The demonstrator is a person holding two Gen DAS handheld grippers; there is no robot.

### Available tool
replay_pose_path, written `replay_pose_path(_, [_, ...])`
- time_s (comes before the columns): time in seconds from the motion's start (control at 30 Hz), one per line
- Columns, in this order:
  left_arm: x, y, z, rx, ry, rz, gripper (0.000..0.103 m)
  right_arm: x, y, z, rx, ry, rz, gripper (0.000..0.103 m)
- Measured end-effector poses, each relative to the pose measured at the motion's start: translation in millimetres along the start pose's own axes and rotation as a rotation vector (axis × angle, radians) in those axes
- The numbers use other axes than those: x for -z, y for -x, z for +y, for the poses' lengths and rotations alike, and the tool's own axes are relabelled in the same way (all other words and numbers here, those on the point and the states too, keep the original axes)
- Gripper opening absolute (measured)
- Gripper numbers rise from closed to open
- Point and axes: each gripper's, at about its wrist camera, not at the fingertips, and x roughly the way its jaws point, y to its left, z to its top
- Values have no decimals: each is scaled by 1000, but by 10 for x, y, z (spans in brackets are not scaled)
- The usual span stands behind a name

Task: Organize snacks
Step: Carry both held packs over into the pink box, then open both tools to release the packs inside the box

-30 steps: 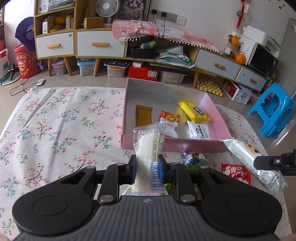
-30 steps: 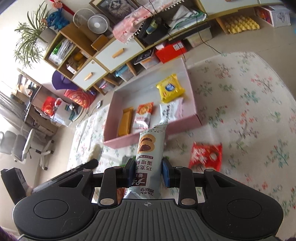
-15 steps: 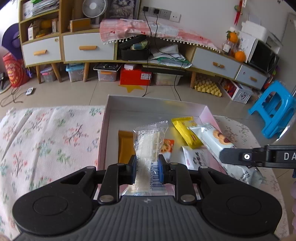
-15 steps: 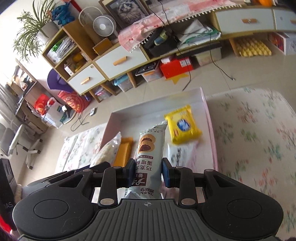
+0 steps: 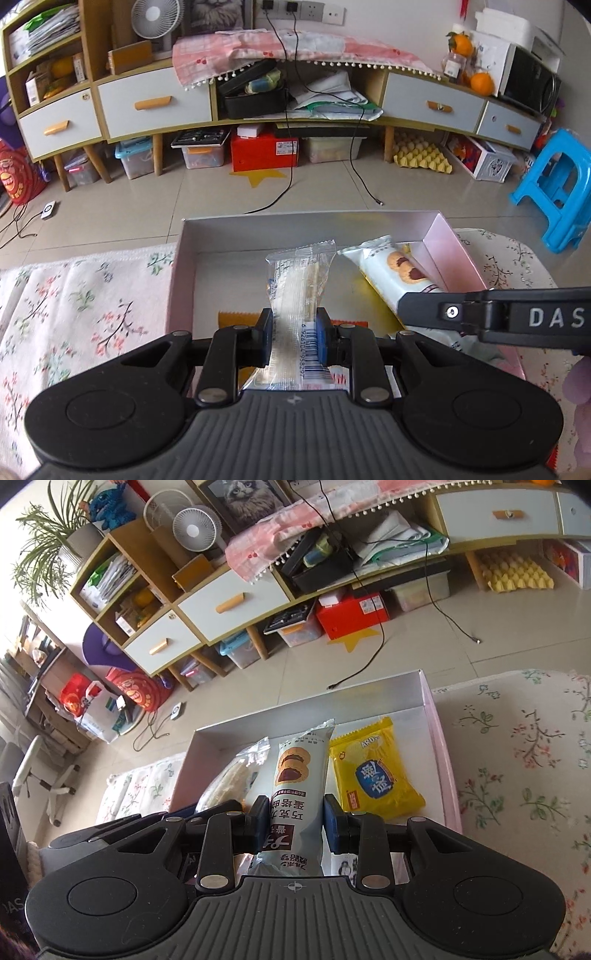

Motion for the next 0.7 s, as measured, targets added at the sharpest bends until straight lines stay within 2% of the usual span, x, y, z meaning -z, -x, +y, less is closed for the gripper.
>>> replay_pose_path(0.37, [-43, -137, 5, -10, -21, 10, 22, -39, -179, -68, 10, -34, 11, 33])
replay_pose_path(0.43, [-46, -138, -6, -1, -42, 3, 27, -46, -168, -83, 14, -40, 4, 39])
replay_pose_path(0.47, [-43, -132, -23, -7, -55, 0, 38, -49, -160, -86, 16, -40, -1, 41])
replay_pose_path(0.5, [-45, -126, -41, -15, -67, -4, 44, -52, -143, -91, 15, -41, -7, 44])
replay_pose_path(0.7, [-60, -97, -73, -26, -89, -2, 47, -77, -65, -80, 11, -40, -11, 46])
